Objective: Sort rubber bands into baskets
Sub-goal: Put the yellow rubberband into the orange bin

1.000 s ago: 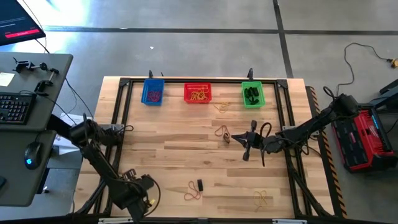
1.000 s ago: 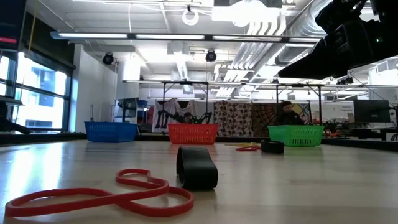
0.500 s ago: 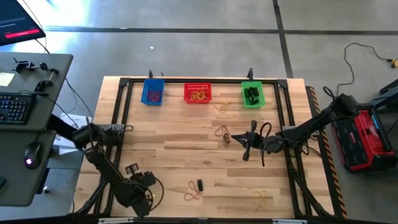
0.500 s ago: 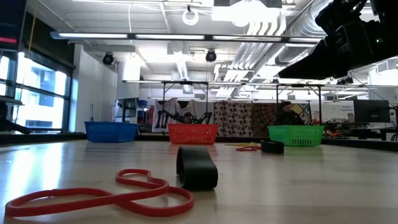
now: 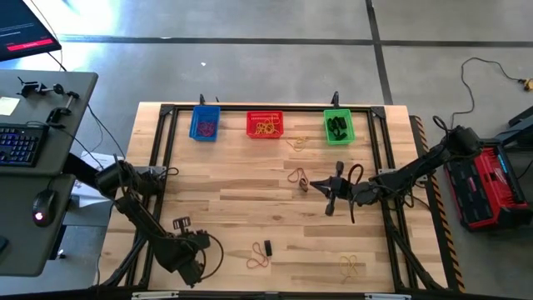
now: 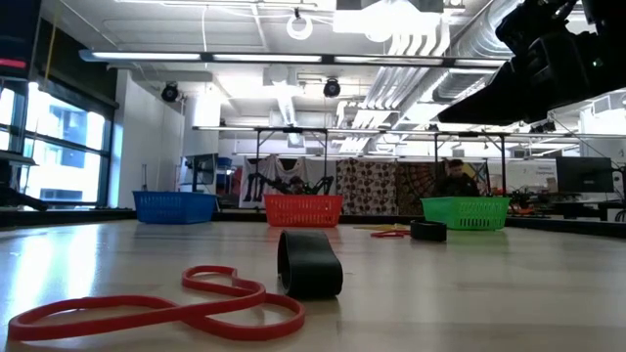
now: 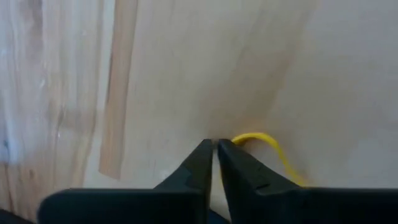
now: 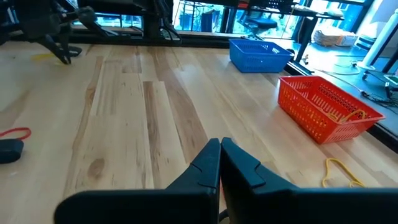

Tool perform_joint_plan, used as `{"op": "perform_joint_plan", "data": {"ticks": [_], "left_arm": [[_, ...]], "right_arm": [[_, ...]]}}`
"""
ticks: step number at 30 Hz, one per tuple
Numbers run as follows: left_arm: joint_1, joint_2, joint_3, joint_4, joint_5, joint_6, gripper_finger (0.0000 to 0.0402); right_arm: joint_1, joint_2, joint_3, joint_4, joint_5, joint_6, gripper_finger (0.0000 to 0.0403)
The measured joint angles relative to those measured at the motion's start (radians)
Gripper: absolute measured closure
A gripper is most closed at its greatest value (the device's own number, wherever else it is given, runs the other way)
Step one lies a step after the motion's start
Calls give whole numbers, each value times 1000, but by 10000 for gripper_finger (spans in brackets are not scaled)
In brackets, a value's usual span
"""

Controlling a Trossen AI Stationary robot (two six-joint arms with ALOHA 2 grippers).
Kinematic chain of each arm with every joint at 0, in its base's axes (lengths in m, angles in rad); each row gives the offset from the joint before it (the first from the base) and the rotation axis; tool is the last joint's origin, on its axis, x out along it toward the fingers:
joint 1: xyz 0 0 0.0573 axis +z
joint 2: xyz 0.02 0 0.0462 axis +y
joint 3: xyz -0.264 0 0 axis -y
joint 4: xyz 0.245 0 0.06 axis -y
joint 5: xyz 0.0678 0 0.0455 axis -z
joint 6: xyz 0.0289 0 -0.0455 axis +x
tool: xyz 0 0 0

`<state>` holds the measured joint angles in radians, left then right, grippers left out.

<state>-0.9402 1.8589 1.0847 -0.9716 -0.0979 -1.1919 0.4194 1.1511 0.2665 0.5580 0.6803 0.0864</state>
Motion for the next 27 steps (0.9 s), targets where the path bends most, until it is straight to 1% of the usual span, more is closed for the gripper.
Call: {"op": "perform_joint_plan", "data": {"ticks": [3,5,7,9,10,12,14,19,23,27], "left_arm": [[-1,-6,-1,9,-7,8,397],[0,-10,3,9,7,28,398],[3,-9,15,7,25,83,400],[22,-9,21,1,72,131,401],[34,-9,23,-2,97,149,401],[53,-9,25,-6,110,188,401],[70,-9,27,-13,122,219,401],[86,-9,44,-50,127,263,402],[83,-9,96,-141,142,284,401],[79,-9,172,-266,145,295,401]], "right_arm": [[0,0,0,36,-24,-16,403],[-9,0,2,75,-85,-44,403],[-26,0,2,48,-156,-55,403],[-42,0,18,-40,-180,1,403],[-48,0,33,-89,-183,23,403],[-55,0,53,-175,-167,48,403],[-67,1,65,-210,-160,55,403],[-79,0,82,-200,-167,20,403],[-79,0,82,-208,-167,23,403],[-78,0,82,-200,-169,37,403]]}}
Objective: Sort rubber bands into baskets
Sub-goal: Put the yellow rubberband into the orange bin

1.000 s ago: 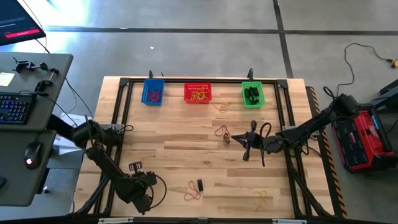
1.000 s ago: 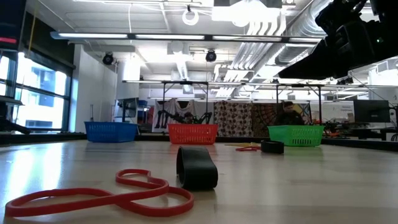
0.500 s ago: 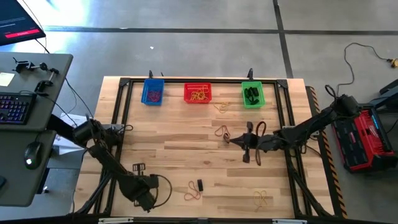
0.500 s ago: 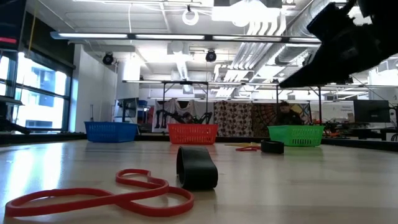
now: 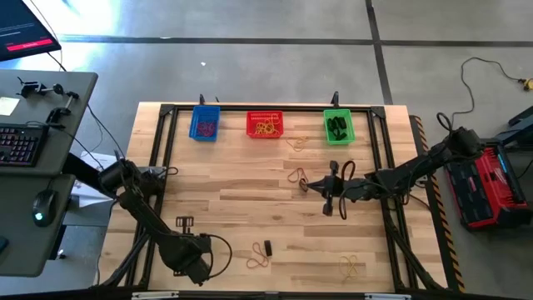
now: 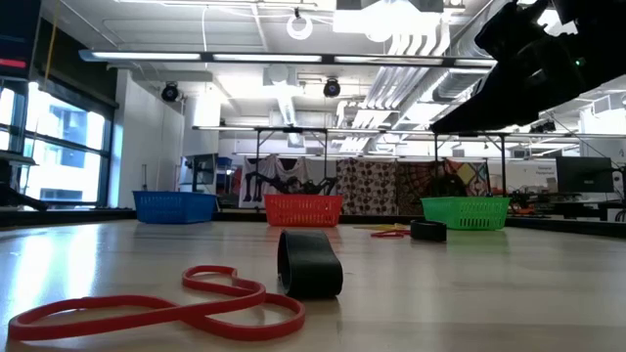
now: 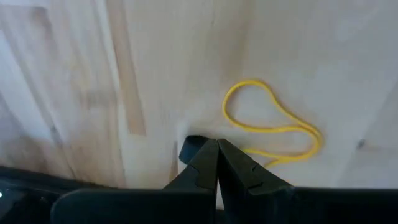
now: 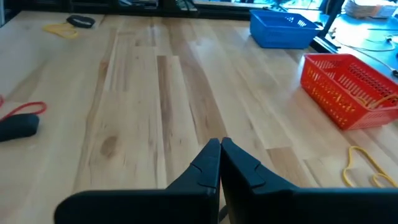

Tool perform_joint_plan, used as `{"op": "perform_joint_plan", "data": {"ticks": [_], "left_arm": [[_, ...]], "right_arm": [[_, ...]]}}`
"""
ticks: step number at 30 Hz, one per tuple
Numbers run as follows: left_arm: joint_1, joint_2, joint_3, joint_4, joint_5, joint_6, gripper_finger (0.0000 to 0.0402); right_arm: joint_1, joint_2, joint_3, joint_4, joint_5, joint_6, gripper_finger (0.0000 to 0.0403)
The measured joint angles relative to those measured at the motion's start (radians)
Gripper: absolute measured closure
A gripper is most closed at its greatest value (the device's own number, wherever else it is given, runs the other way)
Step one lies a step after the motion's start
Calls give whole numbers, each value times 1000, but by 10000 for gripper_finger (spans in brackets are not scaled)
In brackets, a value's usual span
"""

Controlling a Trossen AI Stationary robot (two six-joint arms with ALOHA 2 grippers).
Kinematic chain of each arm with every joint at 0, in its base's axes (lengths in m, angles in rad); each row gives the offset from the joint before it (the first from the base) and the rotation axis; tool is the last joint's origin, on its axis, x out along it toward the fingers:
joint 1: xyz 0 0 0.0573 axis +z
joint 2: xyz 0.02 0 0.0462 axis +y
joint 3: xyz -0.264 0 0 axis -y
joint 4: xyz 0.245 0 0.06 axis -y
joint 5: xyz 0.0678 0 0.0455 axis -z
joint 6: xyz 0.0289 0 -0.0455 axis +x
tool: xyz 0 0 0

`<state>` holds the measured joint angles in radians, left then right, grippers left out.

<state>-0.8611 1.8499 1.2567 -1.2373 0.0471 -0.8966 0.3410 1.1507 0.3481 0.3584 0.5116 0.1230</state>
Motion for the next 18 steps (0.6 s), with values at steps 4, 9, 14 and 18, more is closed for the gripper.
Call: {"op": "perform_joint_plan", "data": {"ticks": [4,9,14,18], "left_arm": [[-2,-3,60,-24,-13,-4,401],[-7,-2,41,77,22,8,395],[-18,0,-31,202,22,-44,363],[-18,0,-79,199,22,-101,336]], "right_arm": [[1,0,0,-5,-16,4,403],[1,0,0,-10,-16,-5,402],[2,0,0,-22,-20,8,402],[2,0,0,-22,-20,1,402]]}}
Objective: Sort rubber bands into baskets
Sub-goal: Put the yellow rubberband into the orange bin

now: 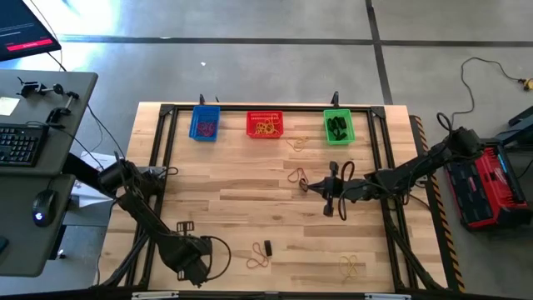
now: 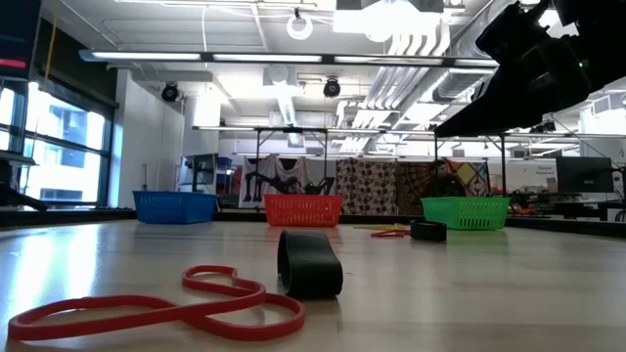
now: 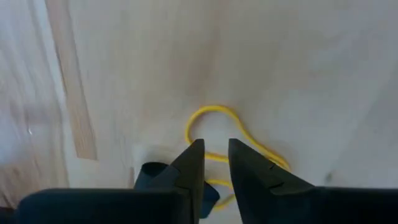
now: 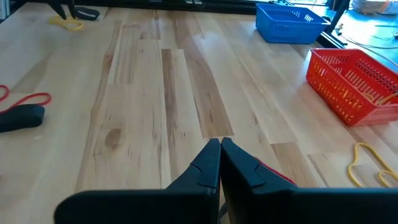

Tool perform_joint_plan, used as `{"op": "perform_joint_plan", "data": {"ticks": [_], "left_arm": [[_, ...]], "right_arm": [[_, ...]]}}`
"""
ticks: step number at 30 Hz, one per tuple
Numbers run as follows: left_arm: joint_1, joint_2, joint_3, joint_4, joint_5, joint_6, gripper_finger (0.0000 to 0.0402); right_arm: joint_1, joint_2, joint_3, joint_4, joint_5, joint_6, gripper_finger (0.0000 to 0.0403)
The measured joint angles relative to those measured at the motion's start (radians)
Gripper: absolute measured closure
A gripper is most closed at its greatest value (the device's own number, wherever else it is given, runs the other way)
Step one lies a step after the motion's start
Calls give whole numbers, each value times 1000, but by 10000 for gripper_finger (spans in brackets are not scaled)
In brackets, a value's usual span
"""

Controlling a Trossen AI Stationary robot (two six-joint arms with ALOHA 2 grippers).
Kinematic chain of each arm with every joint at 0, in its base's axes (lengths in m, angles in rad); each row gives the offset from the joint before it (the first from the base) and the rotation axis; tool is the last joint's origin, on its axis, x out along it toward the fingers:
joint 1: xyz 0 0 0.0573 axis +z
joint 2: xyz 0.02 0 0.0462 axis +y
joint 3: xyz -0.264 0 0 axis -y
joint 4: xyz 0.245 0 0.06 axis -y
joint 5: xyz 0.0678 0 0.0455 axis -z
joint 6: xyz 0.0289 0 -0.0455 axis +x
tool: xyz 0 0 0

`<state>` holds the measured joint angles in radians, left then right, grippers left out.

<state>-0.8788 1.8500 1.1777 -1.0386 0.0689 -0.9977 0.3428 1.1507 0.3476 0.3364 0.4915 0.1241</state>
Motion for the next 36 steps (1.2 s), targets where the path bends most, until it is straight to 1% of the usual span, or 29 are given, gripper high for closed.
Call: {"op": "perform_joint_plan", "data": {"ticks": [5,8,12,15,18,23,33,36], "left_arm": [[2,0,-44,15,-1,-37,322],[2,0,-63,29,-4,-17,321],[2,-8,-108,103,4,-12,321],[2,-8,-120,118,8,-11,323],[1,-9,-120,120,8,31,339],[1,-6,-101,111,6,93,393],[10,0,-20,11,-124,83,401],[24,0,2,0,-189,84,401]], "right_arm": [[0,0,0,-3,0,0,402],[0,0,-1,-4,-1,-5,402],[0,0,-1,-4,-3,8,402],[0,0,-1,-4,-10,7,402],[0,0,-1,-4,-14,7,402],[0,0,-1,-4,-31,9,402],[0,0,-1,-3,-40,9,402],[0,0,-1,-2,-40,7,399]]}}
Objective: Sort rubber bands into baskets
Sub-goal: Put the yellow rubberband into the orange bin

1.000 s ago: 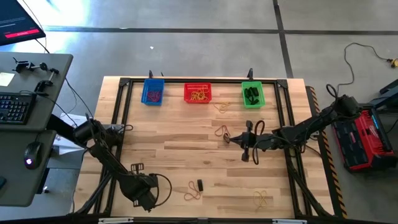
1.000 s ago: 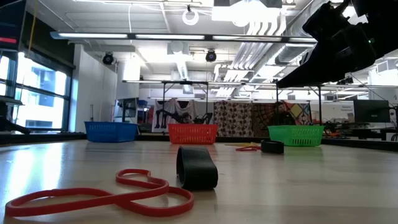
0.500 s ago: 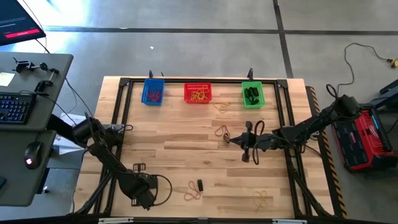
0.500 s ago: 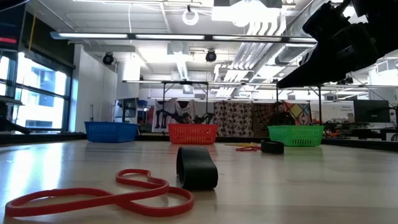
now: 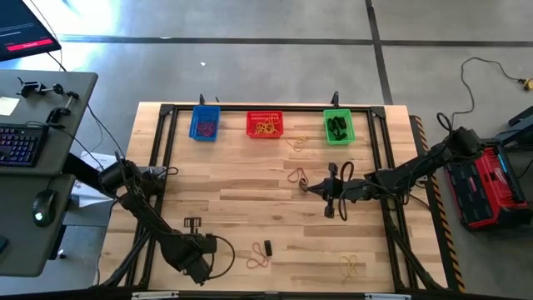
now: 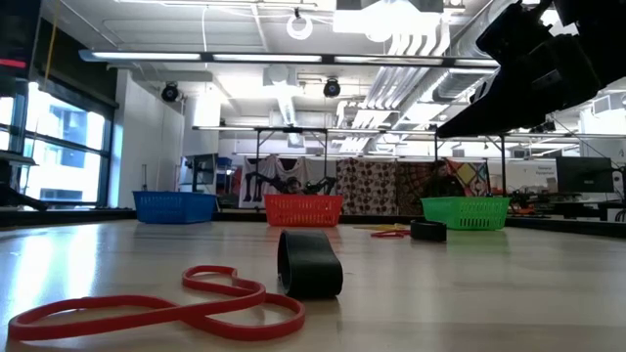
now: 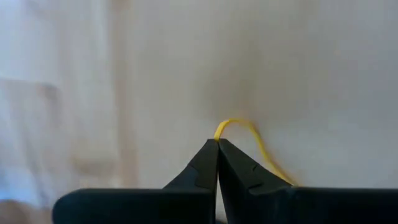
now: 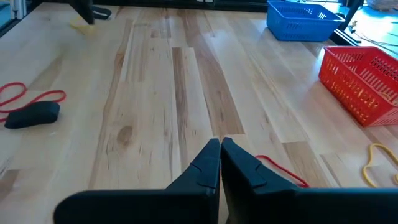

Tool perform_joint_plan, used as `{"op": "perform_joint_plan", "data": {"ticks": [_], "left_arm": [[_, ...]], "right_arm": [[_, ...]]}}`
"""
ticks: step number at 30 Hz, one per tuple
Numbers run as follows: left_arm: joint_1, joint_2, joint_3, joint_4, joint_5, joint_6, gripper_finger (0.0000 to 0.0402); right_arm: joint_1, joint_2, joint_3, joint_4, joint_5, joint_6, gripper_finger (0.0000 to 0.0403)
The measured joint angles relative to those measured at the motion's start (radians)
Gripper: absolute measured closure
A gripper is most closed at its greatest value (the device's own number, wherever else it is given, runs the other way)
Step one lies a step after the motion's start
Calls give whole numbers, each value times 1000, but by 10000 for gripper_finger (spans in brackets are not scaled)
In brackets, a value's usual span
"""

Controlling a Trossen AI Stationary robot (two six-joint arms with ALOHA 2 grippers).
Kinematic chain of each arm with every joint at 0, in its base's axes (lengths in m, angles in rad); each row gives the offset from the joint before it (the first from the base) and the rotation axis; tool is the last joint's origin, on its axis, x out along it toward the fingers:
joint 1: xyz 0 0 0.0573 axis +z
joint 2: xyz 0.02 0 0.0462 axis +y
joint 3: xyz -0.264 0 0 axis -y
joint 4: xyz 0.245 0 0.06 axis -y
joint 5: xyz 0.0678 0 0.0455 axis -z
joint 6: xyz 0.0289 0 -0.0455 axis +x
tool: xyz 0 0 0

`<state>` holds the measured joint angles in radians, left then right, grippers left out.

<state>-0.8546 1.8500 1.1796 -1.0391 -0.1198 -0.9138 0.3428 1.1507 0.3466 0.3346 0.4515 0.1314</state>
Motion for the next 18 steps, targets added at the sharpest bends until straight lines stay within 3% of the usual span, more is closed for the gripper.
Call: {"op": "perform_joint_plan", "data": {"ticks": [8,18], "left_arm": [[80,-2,-7,30,-266,5,401],[188,-75,-7,145,-459,117,401]], "right_arm": [[-2,0,0,37,0,2,340],[-2,0,0,86,-2,2,274]]}}
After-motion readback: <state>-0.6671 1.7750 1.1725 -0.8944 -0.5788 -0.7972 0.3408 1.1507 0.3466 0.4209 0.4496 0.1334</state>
